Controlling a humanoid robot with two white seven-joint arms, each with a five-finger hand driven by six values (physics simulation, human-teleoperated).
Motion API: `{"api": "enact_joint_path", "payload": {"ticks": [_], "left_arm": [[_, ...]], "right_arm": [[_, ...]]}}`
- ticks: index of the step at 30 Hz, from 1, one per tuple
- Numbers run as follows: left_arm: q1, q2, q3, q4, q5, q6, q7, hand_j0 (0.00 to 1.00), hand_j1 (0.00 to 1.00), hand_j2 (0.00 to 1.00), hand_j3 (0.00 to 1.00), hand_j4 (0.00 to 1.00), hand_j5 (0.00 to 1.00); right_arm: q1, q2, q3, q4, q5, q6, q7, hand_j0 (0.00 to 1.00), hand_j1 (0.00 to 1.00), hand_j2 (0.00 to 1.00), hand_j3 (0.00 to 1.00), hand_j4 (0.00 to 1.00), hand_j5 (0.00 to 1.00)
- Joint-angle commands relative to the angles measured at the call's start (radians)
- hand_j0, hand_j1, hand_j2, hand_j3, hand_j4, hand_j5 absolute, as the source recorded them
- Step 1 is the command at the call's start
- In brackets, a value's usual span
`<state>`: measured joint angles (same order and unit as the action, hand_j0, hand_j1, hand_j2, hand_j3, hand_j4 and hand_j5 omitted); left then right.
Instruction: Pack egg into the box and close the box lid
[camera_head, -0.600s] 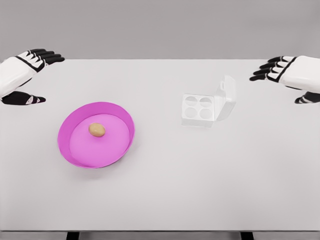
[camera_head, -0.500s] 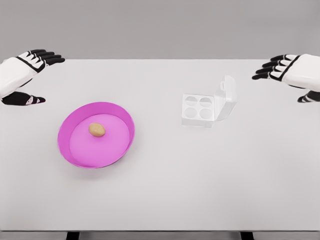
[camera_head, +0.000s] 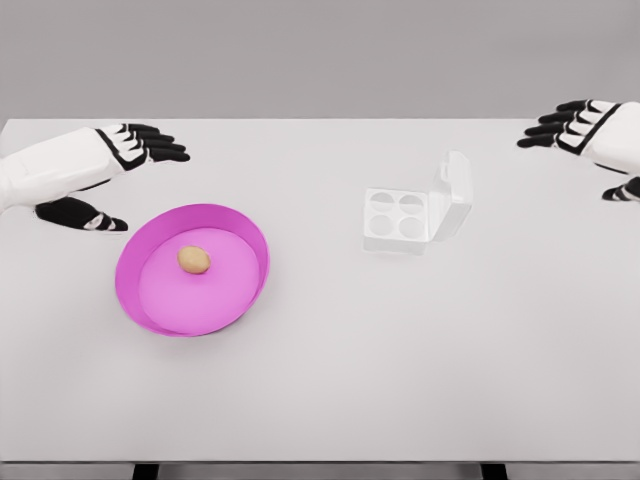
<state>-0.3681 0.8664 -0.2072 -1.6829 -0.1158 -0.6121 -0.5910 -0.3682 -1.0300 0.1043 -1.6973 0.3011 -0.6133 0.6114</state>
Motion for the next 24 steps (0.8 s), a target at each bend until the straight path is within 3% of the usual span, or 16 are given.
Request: {"api": "enact_joint_path", "payload": {"ticks": [1, 4, 6, 9, 24], "left_arm": [[-0.014, 0.011, -0.122, -0.017, 0.044, 0.001, -0.020, 0.99, 0.99, 0.99, 0.99, 0.99, 0.99], [-0.061, 0.014, -0.187, -0.026, 0.022, 0.001, -0.020, 0.99, 0.99, 0.99, 0.99, 0.99, 0.99], [-0.084, 0.013, -0.230, -0.029, -0.025, 0.107, -0.020, 0.99, 0.99, 0.99, 0.99, 0.99, 0.99], [-0.084, 0.013, -0.241, -0.047, -0.102, 0.179, -0.020, 0.99, 0.99, 0.99, 0.99, 0.99, 0.99], [-0.088, 0.005, -0.307, -0.067, -0.231, 0.181, -0.020, 0.95, 0.95, 0.95, 0.95, 0.95, 0.95]], "right_arm": [[0.000, -0.002, -0.015, 0.002, -0.004, 0.002, -0.001, 1.00, 1.00, 1.00, 1.00, 1.00, 1.00], [0.020, -0.002, -0.015, 0.007, 0.000, 0.002, -0.001, 1.00, 1.00, 1.00, 1.00, 1.00, 1.00], [0.052, -0.001, -0.015, 0.007, 0.000, 0.002, -0.001, 1.00, 1.00, 1.00, 1.00, 1.00, 1.00], [0.055, 0.002, -0.015, 0.007, 0.000, 0.002, -0.001, 1.00, 1.00, 1.00, 1.00, 1.00, 1.00], [0.098, 0.007, -0.014, 0.007, 0.000, 0.002, -0.001, 1.00, 1.00, 1.00, 1.00, 1.00, 1.00]]}}
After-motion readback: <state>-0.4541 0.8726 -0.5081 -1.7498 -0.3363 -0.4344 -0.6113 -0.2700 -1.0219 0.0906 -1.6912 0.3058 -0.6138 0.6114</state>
